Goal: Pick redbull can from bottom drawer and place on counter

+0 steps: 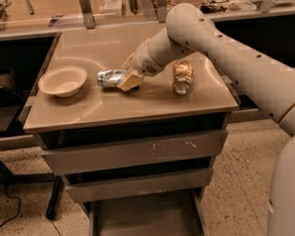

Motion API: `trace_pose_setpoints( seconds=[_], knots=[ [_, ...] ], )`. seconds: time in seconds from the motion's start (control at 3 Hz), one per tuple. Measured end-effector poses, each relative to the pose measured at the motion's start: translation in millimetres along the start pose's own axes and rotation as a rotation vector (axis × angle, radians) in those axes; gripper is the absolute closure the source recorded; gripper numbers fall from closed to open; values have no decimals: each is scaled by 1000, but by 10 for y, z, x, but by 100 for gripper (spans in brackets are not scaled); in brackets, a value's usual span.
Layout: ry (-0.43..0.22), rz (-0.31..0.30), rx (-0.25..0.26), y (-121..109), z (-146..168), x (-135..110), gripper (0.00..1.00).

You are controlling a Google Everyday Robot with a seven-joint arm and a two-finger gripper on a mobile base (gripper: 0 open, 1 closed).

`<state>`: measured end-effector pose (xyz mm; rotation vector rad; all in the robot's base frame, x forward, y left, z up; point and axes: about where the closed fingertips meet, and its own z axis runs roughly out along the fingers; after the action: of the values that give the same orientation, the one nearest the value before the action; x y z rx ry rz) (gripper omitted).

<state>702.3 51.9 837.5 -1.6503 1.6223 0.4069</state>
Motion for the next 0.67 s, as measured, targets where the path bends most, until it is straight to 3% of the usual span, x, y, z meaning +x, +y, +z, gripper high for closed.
trace_pose_setpoints(
  seconds=[0.67],
  knots=[
    [0,0,0,0,1,0,59]
  ],
)
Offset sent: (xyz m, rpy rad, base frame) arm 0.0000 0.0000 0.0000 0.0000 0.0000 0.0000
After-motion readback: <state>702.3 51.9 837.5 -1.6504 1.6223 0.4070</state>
